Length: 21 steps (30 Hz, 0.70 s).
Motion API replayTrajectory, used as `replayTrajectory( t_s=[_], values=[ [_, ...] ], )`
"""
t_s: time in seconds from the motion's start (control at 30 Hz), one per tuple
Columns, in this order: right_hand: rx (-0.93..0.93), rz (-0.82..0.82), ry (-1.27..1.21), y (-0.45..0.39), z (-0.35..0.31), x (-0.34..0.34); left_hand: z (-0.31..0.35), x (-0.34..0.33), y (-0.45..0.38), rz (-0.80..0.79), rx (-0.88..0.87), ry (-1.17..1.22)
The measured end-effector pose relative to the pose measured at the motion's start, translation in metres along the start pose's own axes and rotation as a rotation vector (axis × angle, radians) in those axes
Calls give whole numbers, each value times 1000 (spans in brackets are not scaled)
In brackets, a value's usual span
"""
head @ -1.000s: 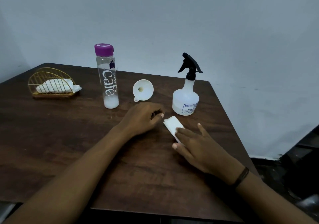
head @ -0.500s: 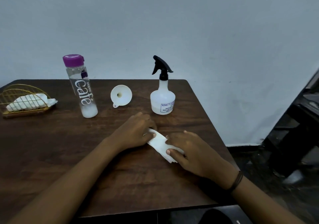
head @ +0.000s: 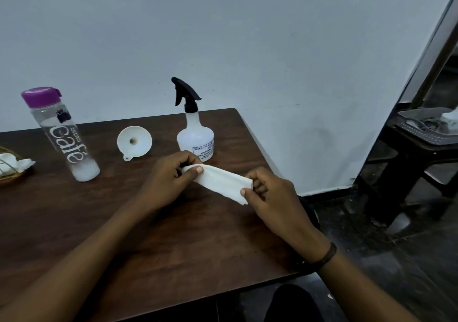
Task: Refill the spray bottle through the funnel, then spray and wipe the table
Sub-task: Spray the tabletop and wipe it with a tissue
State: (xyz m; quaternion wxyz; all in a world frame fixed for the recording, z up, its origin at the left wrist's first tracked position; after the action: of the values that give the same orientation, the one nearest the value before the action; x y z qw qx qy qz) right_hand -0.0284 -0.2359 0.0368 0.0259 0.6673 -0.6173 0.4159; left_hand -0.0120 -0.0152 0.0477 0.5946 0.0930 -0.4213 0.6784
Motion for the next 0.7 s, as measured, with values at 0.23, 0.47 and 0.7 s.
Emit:
replayTrajectory(
  t_s=[0.23, 0.47, 0.7],
  values=[
    [-91, 333, -94, 1, 35, 57, 28, -54, -31, -4, -2, -38],
    [-274, 570, -46, 7, 114, 115, 66, -128, -75, -7, -167, -183],
    [-514, 574, -5, 23, 220, 115, 91, -202, -93, -124, -247, -226]
  ],
)
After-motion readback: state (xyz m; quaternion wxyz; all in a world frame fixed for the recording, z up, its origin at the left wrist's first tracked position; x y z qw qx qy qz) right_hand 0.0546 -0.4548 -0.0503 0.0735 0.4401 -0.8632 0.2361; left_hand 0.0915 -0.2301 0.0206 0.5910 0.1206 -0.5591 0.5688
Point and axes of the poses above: each hand's wrist, its own y-axis away from the middle knuckle, its own x-axis out of the back of the hand, z = x × y, the point moved 8 cm from there along -y, towards the middle knuckle, and after that the axes turned 3 degrees about z, right-handed, at the moved point
